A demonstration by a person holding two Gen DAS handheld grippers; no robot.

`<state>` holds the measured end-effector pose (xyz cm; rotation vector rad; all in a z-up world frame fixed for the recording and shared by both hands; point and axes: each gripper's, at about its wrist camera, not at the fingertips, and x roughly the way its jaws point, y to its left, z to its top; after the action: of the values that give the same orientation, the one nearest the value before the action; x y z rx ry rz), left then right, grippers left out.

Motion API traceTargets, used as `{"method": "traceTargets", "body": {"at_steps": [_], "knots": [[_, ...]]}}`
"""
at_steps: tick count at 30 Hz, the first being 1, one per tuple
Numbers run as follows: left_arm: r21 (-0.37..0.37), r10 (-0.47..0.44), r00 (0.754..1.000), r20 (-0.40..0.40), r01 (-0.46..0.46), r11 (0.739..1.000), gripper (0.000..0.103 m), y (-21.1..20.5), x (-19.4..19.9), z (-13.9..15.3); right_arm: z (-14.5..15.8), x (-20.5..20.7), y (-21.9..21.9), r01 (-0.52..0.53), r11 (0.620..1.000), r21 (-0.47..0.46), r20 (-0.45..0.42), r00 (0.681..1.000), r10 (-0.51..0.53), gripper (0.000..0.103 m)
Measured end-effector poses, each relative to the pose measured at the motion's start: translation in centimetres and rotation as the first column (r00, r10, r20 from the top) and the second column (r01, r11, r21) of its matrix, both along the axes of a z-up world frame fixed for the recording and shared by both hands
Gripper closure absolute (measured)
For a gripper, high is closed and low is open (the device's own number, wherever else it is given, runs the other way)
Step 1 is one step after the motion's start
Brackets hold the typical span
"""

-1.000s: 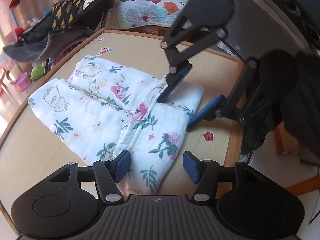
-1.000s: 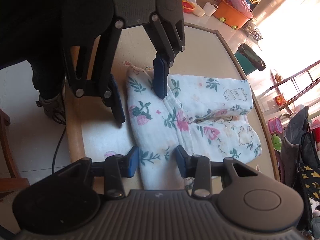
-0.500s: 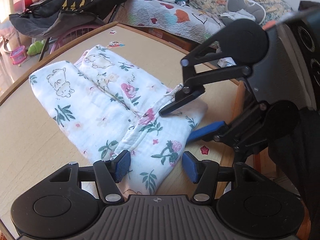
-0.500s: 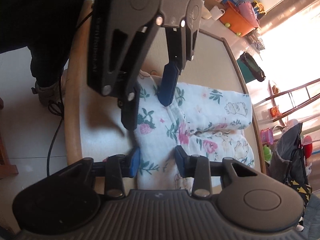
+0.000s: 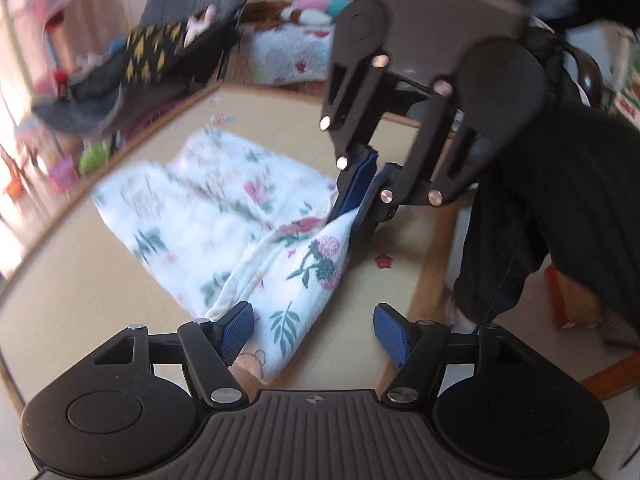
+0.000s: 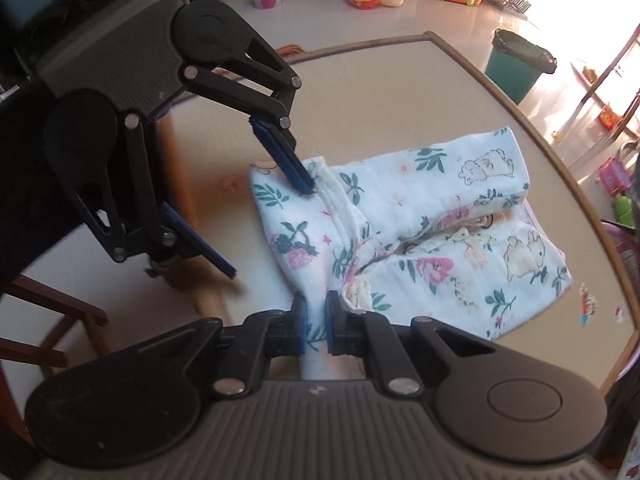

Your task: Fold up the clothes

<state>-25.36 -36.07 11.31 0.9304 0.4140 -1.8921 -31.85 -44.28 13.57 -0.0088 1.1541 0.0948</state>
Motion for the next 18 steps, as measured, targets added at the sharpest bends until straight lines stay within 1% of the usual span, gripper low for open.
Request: {"method": "traceTargets", "body": {"at_steps": [2,3,5,8,10,11,12,13,15,18], "knots": [[-0.038,-0.053,0.997,0.056,0.055,0.998,0.035,1.3,-1.0,0.5,0.3,-0.3,0.2,-0.019,0.999,0.035,-0.003,1.0,0.019,0.094],[-0.042,-0.078,0.994,0.074,0.082,0.996,0.035,1.7,-1.4,0.6,0.4,-0.5,0.3,-0.034,0.998,0.048,-0.006,0.999,0.034,0.094],[-0.026,-0.114,0.989,0.089,0.117,0.993,0.035,2.2,-2.3,0.9,0.4,-0.8,0.6,-0.062,0.996,0.068,-0.017,0.998,0.063,0.094],[0.013,-0.133,0.985,0.11,0.132,0.991,0.036,2.5,-3.3,0.6,0.3,-1.3,0.9,-0.106,0.992,0.066,-0.035,0.993,0.109,0.094],[0.05,-0.15,0.98,0.132,0.145,0.988,0.041,2.5,-4.1,0.2,0.2,-1.6,1.1,-0.115,0.991,0.062,-0.046,0.992,0.118,0.094],[0.073,-0.158,0.978,0.134,0.15,0.986,0.046,2.3,-4.4,-0.1,0.2,-1.7,0.9,-0.115,0.991,0.06,-0.045,0.992,0.118,0.094],[0.092,-0.162,0.978,0.131,0.151,0.984,0.054,2.0,-4.7,-0.4,0.1,-1.8,0.8,-0.115,0.992,0.059,-0.043,0.992,0.117,0.094],[0.096,-0.158,0.978,0.133,0.146,0.985,0.058,1.9,-4.8,-0.5,0.1,-1.9,0.7,-0.117,0.992,0.049,-0.042,0.992,0.119,0.094],[0.103,-0.143,0.982,0.126,0.13,0.986,0.061,1.2,-4.8,-0.5,0.0,-2.4,0.7,-0.121,0.992,0.026,-0.033,0.992,0.122,0.092],[0.136,-0.114,0.99,0.085,0.102,0.985,0.067,0.0,-4.4,-0.2,0.0,-3.1,0.7,-0.121,0.992,-0.022,-0.008,0.993,0.12,0.089]]}}
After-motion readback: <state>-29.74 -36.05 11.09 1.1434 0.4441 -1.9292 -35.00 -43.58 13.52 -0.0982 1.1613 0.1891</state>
